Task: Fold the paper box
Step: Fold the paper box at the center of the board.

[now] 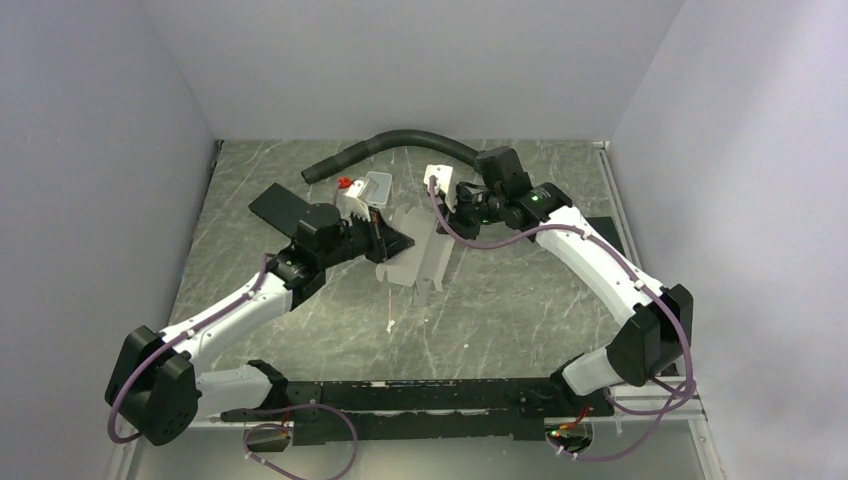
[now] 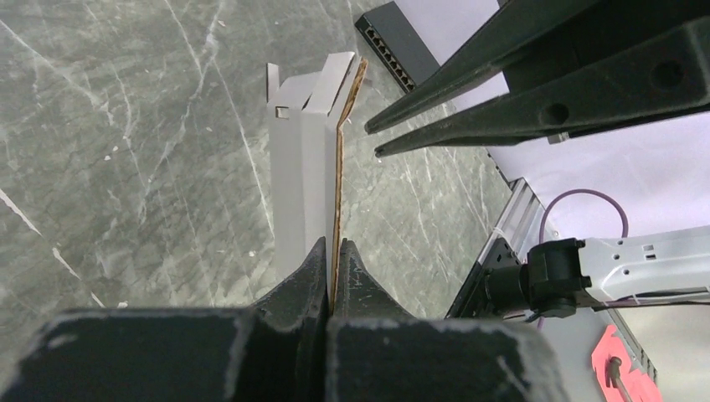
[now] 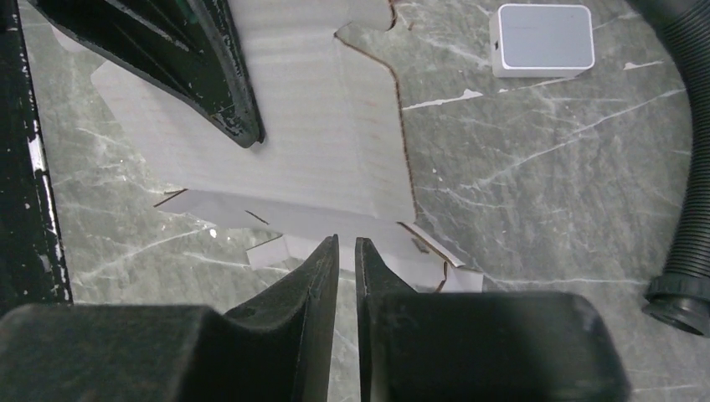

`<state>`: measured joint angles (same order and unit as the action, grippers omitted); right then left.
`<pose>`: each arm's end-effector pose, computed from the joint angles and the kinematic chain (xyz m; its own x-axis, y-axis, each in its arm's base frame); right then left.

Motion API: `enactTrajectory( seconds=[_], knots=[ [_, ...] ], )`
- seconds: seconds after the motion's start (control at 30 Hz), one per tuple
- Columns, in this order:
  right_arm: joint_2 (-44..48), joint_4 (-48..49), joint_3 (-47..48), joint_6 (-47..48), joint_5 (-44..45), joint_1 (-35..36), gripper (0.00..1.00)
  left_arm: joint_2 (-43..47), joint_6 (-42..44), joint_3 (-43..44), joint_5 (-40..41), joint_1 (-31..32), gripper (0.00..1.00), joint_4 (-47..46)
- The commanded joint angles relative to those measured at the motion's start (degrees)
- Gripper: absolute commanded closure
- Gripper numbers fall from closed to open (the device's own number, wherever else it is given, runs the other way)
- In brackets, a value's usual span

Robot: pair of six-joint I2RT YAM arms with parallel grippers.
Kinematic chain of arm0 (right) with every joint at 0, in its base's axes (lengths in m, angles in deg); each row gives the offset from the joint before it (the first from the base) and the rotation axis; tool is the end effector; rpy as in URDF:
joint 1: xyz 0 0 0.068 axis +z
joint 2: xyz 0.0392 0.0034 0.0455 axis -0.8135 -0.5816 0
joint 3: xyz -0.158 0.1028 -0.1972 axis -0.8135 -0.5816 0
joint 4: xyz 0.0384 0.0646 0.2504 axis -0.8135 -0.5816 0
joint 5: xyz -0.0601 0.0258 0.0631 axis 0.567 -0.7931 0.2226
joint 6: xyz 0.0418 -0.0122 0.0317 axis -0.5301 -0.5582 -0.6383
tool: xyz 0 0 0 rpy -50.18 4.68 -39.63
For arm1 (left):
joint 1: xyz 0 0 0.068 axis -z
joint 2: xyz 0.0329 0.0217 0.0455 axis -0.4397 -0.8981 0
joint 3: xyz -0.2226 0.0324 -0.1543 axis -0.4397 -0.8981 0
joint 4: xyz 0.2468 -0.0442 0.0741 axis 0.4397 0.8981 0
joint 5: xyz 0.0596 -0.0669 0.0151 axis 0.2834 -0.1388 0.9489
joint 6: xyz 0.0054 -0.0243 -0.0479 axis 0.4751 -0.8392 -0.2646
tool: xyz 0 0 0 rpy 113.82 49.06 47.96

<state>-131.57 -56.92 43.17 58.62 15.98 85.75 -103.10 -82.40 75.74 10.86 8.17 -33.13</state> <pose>0.2590 0.1804 0.3429 -0.0129 -0.5803 -0.8143 -0.9697 0.2059 -0.1313 0.2163 -0.1635 0.2887 -0.6083 -0.2074 -0.7661 0.5866 0.5328 -0.6100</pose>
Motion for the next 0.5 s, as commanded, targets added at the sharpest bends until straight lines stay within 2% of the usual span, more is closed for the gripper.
enactTrajectory(
  seconds=[0.0, 0.1, 0.2, 0.37, 0.47],
  knots=[
    [-0.6, -1.8, 2.8, -3.4, 3.4, 0.7, 0.76, 0.4, 0.0, -0.1, 1.5, -0.2, 1.00, -2.7],
    [0.0, -2.0, 3.0, -3.2, 5.3, 0.7, 0.59, 0.2, 0.3, 0.0, 1.3, -0.2, 1.00, -2.3],
    [1.1, -2.6, 3.0, -2.1, 3.9, -0.2, 0.53, 0.6, 0.5, -0.3, 1.4, -0.2, 1.00, -2.2],
    [2.8, -7.6, 7.7, -0.3, -16.7, -11.1, 0.33, 0.7, 1.6, -0.2, -0.7, -1.0, 1.00, -1.3],
    [3.4, -10.7, 8.0, 7.7, -20.3, -13.4, 0.25, 0.4, 3.0, 0.4, -4.3, -1.3, 1.00, -0.9]
  ],
)
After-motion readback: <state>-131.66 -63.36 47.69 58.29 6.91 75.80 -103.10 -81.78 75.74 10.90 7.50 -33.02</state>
